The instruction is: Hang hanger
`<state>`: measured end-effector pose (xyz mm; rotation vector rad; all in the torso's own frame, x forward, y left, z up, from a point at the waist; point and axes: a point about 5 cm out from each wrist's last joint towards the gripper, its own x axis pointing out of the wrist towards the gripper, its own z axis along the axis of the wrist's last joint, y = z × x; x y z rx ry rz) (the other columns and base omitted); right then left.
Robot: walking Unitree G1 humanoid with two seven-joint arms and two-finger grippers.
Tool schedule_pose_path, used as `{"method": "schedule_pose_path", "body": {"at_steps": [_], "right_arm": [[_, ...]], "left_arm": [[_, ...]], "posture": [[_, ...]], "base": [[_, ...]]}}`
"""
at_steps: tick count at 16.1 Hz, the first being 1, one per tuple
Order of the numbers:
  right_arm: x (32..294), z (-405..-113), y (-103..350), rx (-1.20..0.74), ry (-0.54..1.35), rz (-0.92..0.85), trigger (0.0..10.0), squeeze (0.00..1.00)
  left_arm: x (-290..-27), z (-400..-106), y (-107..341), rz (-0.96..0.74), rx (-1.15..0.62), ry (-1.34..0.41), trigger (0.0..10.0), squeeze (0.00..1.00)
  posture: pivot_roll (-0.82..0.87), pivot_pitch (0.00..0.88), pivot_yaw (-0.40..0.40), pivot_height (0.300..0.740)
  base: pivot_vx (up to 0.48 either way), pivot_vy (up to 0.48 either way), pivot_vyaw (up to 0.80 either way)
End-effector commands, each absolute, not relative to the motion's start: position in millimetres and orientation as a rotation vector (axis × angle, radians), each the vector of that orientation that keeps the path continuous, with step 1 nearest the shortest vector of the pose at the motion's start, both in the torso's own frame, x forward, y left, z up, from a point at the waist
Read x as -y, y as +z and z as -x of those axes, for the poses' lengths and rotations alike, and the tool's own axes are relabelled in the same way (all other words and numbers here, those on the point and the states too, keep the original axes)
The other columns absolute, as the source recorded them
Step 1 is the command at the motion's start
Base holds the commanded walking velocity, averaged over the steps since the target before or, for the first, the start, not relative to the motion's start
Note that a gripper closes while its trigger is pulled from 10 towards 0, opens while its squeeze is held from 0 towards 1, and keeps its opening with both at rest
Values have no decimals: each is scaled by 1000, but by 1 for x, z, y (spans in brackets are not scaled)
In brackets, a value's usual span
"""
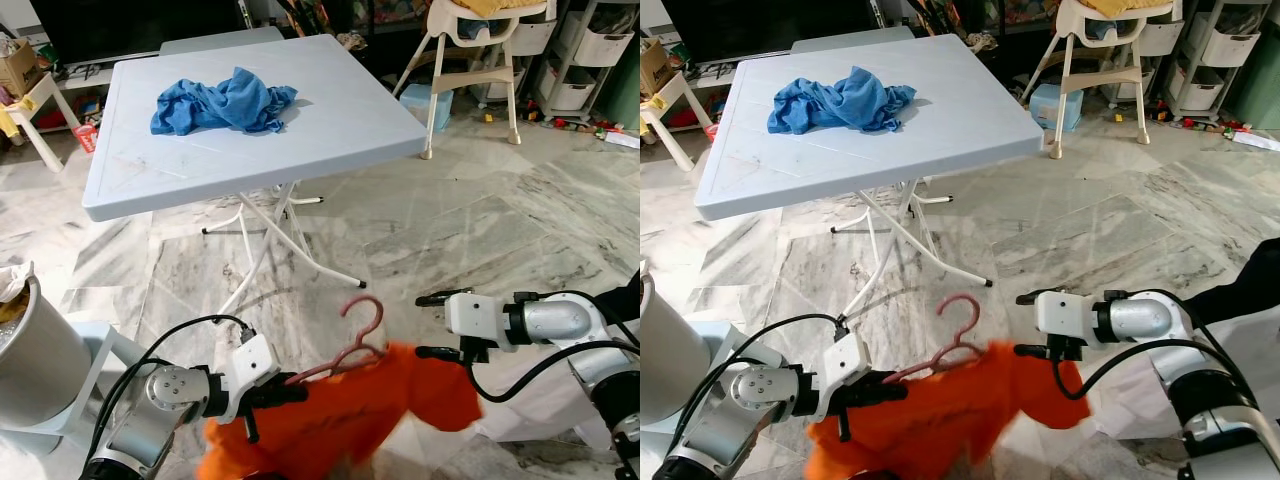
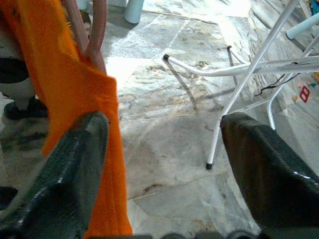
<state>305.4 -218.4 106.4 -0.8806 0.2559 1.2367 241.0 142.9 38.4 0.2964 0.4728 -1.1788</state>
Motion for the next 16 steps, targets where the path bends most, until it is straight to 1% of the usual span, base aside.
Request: {"method": "schedule_pose_path", "body": {"at_steps": [1,5,8,9,10,11,13,14,15,16], "right_arm": [[219,-310,116,-242,1240,898,10000,1000],[224,-308,116,-276,1253,884,10000,1000],[222,-306,112,-312,1276,804,10000,1000],[220,-304,108,-332,1293,762,10000,1000],[215,-303,103,-326,1280,652,10000,1000],[209,-301,97,-327,1284,589,10000,1000],[202,-299,91,-321,1278,538,10000,1000],[196,-299,87,-315,1259,518,10000,784],[192,-300,85,-301,1236,493,10000,529],[187,-304,85,-258,1168,443,10000,0]], "left_arm": [[-142,-245,43,-322,-444,-1187,0,0],[-141,-247,43,-350,-427,-1183,0,0],[-142,-250,46,-385,-397,-1170,0,0],[-143,-254,48,-419,-377,-1155,0,0],[-143,-260,53,-445,-336,-1122,0,0],[-143,-264,55,-443,-310,-1095,0,0],[-141,-264,56,-447,-291,-1096,0,0],[-138,-264,57,-446,-283,-1103,0,0],[-135,-264,57,-448,-273,-1112,0,0],[-132,-263,57,-446,-264,-1121,0,0]], "posture": [[-97,47,71,740],[-98,49,72,740],[-97,48,72,740],[-97,46,72,740],[-97,44,69,740],[-95,45,67,740],[-95,45,67,740],[-96,47,66,740],[-97,48,66,740],[-97,48,66,740]], "base": [[0,0,0],[0,0,0],[0,0,0],[0,0,0],[0,0,0],[0,0,0],[0,0,0],[0,0,0],[0,0,0],[0,0,0]]}}
